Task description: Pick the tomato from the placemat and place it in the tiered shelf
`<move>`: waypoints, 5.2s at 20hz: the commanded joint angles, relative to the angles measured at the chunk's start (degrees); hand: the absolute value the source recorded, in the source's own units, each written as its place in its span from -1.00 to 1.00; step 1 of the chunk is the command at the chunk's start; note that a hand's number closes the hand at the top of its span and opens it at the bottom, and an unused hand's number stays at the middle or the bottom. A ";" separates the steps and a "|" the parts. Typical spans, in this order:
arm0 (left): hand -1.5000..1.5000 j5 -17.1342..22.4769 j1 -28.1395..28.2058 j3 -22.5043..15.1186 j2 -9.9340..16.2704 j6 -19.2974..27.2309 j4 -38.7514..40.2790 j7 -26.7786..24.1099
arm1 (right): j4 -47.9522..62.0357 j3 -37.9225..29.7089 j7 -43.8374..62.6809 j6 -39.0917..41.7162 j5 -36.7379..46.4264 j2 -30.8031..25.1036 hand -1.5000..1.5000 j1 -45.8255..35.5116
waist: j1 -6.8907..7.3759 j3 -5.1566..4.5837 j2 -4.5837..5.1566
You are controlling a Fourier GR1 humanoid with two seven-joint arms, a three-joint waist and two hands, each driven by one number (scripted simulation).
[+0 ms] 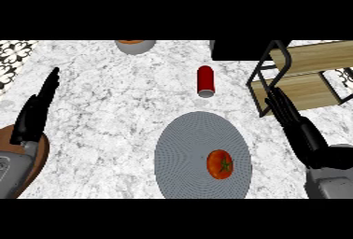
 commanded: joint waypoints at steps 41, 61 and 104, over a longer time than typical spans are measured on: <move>0.00 6.57 9.06 4.89 -11.34 3.97 -20.97 8.63 | -44.90 21.66 51.21 -4.88 48.77 -4.32 -1.00 11.11 | 0.89 0.03 1.10; 0.00 3.33 11.79 10.99 -16.76 -3.46 -17.89 3.18 | -25.30 20.72 41.29 -7.45 59.11 2.52 -1.00 15.48 | 0.24 0.15 1.09; 0.00 -4.51 12.50 15.28 -23.38 -6.43 -22.57 8.09 | -6.23 5.02 14.86 2.22 60.96 -12.96 1.00 11.54 | -0.36 0.09 0.90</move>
